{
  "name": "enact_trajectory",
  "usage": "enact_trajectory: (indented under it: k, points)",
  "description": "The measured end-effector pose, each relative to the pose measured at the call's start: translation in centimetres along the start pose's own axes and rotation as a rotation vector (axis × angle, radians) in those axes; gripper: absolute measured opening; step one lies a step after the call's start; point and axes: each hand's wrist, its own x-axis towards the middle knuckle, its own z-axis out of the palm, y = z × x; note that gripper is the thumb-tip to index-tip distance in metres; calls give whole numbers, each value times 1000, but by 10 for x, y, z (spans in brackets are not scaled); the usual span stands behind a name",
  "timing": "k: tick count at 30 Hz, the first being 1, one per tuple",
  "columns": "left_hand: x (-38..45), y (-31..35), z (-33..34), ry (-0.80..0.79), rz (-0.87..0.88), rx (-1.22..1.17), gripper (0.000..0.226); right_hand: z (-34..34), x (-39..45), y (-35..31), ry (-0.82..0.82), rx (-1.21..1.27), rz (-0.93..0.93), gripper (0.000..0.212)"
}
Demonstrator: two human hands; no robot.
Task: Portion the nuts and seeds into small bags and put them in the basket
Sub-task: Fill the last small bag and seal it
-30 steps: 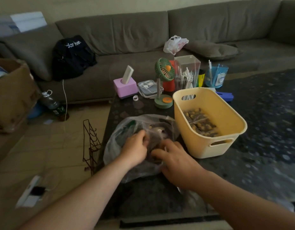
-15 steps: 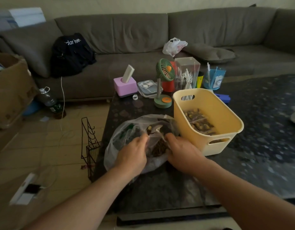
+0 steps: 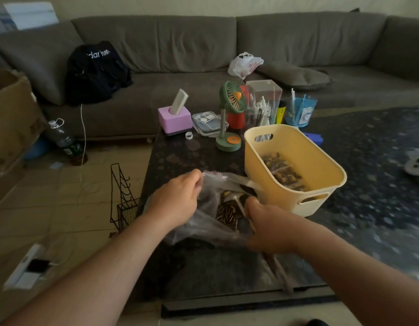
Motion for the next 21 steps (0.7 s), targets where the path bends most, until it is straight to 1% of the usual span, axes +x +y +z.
enact_trajectory:
  k: [2,6,8,10,12,13,14,15,16,18,19,21]
  points:
    - [2,-5,4,-68,-70,-119,13,10,5,1,19,-19,4,59]
    - [2,-7,3,-181,-211,-346,14,23,18,4,152,-6,25,54]
    - [0,-5,0,-168,-225,-432,13,23,19,3,204,-24,19,52]
    - [-1,-4,-1,-129,-231,-516,9,22,17,1,253,-99,1,50]
    - [-1,-3,-2,-112,-220,-554,4,16,16,-2,343,-99,-50,41]
    - [-2,-3,-3,-98,-206,-550,5,12,15,-5,396,-39,-76,31]
    - [-2,-3,-3,-76,-191,-529,6,8,16,-7,441,80,-92,22]
    - [-3,-3,-3,-51,-175,-497,8,5,17,-10,462,259,-87,21]
    - [-4,-2,-3,-27,-150,-446,11,3,20,-12,447,480,-61,26]
    - [-7,1,-1,22,-34,-297,22,0,21,-20,350,890,32,35]
    - [-8,3,0,47,40,-217,29,1,22,-24,305,1031,72,38]
    - [-10,7,4,83,150,-103,40,4,26,-27,241,1209,125,44]
